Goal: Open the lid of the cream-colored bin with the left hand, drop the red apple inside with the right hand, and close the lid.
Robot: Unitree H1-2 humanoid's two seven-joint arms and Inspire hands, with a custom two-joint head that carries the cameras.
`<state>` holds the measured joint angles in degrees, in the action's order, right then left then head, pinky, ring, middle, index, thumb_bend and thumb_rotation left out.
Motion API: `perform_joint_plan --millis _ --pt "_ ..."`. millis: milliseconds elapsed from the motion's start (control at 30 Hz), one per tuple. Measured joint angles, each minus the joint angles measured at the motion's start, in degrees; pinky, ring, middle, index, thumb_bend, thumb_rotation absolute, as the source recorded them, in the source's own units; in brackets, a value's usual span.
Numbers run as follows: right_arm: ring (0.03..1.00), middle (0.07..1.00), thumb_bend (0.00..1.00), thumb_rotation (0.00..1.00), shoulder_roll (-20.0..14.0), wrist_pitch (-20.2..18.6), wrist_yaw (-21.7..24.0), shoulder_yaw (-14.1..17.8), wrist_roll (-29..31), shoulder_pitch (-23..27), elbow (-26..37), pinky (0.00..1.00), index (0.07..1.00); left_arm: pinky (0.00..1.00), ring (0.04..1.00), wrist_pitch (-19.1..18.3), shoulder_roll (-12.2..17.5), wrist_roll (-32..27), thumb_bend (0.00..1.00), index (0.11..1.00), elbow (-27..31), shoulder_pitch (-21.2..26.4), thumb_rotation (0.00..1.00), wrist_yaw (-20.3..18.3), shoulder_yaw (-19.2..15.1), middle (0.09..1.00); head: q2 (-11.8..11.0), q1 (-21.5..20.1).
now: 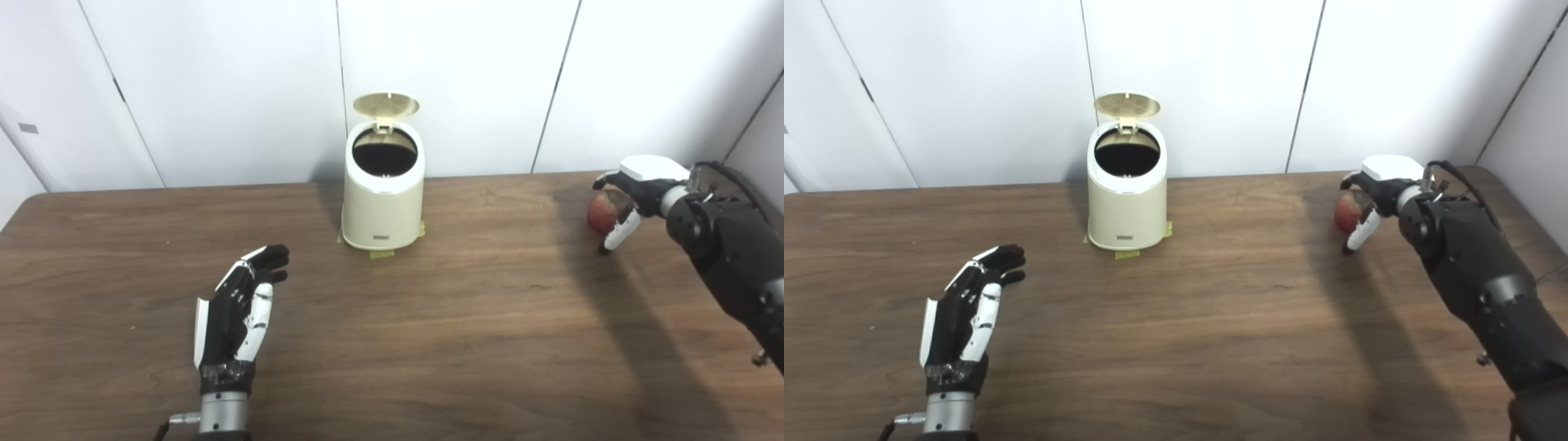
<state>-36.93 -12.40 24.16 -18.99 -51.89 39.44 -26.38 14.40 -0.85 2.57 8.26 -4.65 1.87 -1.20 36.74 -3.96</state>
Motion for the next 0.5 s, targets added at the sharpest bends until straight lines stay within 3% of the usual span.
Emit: perform_joint_plan --millis 267,500 --pt "0.877 0.912 1.00 0.29 0.5 0.6 0.0 -2.7 0.3 2.6 -2.9 0.63 0.822 0.72 0.760 0.0 -0.1 0.3 0.18 0.701 0.0 0.0 0.57 0.1 0.0 0.747 0.0 0.3" --pt "0.835 0.897 0.97 0.27 1.8 1.5 -1.4 -2.9 2.6 4.2 -10.0 0.65 0.839 0.69 0.747 0.1 -0.1 0.9 0.19 0.700 0.0 0.0 0.59 0.5 0.1 0.740 0.0 0.8"
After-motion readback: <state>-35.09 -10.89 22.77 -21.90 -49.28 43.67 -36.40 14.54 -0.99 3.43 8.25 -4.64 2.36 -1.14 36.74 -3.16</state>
